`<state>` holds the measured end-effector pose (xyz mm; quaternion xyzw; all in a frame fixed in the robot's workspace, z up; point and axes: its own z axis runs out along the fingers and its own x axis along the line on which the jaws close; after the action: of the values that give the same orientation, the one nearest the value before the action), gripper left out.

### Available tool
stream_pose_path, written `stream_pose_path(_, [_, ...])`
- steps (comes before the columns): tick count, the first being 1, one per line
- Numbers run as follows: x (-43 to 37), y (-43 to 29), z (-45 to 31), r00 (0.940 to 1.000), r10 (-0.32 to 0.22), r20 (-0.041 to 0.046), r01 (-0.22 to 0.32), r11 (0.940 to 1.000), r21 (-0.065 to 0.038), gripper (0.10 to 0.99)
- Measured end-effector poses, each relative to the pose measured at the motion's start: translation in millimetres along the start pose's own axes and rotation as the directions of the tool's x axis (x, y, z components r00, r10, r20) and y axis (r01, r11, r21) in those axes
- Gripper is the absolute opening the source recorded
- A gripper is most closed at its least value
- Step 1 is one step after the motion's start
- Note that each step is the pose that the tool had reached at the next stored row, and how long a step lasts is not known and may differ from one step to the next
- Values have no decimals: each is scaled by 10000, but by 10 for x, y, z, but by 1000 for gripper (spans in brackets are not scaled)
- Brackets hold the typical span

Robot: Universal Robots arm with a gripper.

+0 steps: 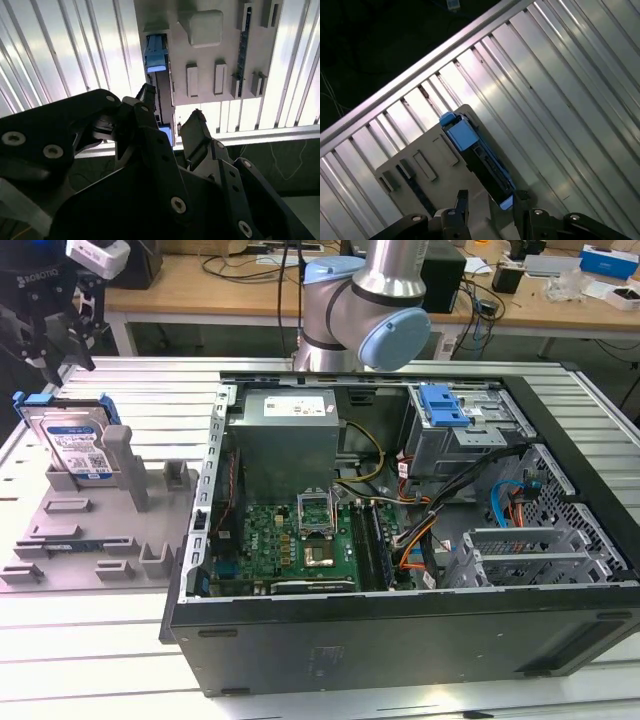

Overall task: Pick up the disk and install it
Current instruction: 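Pick up the disk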

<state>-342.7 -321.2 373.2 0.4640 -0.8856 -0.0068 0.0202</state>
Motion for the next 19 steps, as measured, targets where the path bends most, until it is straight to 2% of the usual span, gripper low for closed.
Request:
stream_pose_path(3, [-6, 4, 4, 9985, -553, -9, 553, 9985, 31, 482])
stream_pose_path(5, [-15, 10, 9, 9942, -1071, -21, 1071, 9942, 62, 482])
stream_pose_path(10, [-23, 15, 15, 9821, -1882, -44, 1883, 9821, 104, 482])
stream_pose_path(12, [-25, 16, 17, 9751, -2216, -52, 2216, 9751, 119, 482])
stream_pose_path(14, [-30, 20, 19, 9647, -2634, -63, 2634, 9646, 142, 482])
stream_pose_path(16, [-30, 20, 19, 9584, -2853, -71, 2854, 9583, 150, 482])
stream_pose_path(17, [-31, 20, 19, 9564, -2919, -88, 2920, 9563, 157, 482])
stream_pose_path(19, [-31, 21, 19, 9560, -2931, -95, 2932, 9559, 158, 482])
